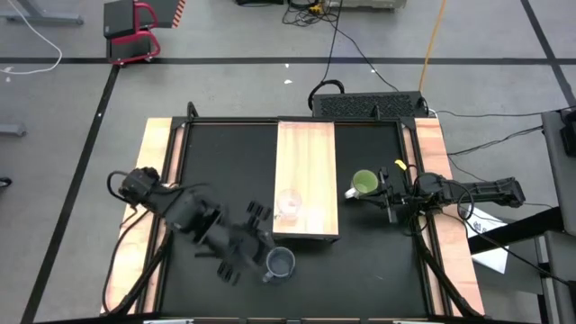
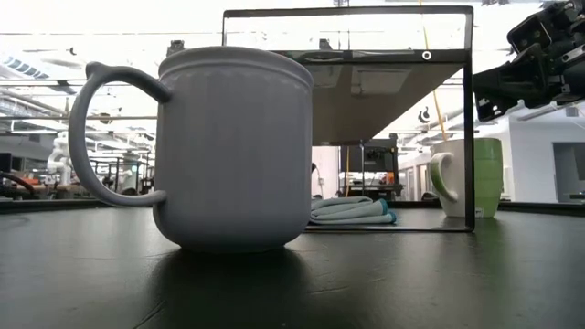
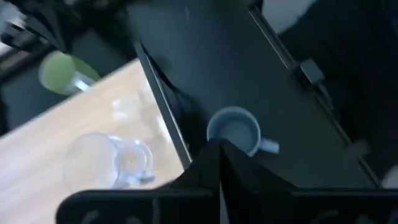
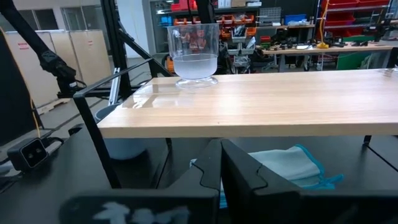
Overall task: Stack small to large cups/mugs on shelf
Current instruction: Put the gray mug on the shelf
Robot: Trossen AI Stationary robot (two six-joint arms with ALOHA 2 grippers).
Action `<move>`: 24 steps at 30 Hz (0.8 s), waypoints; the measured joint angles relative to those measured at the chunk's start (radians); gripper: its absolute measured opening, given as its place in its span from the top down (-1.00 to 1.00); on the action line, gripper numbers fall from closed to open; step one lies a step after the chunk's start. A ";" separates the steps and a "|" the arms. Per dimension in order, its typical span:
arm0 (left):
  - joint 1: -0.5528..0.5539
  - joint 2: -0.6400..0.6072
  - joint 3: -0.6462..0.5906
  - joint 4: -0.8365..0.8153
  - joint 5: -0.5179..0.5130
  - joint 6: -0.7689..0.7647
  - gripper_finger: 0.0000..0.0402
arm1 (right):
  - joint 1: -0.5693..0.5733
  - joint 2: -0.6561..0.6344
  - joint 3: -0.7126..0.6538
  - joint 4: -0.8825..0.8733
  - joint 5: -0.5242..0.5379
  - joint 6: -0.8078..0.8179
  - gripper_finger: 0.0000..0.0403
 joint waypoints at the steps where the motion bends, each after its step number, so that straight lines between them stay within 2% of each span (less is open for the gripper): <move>1: -0.019 0.000 -0.001 0.011 -0.030 -0.009 0.99 | 0.000 0.000 0.000 0.000 0.000 0.000 1.00; 10: -0.115 0.000 -0.080 0.019 -0.313 -0.156 0.99 | 0.000 0.000 0.000 0.000 -0.001 0.000 1.00; 17: -0.109 -0.037 -0.116 0.011 -0.392 -0.161 1.00 | 0.000 0.000 0.000 0.000 -0.002 0.000 1.00; 24: -0.025 -0.241 -0.229 0.082 -0.404 -0.112 1.00 | 0.000 0.000 0.000 0.000 -0.002 0.000 1.00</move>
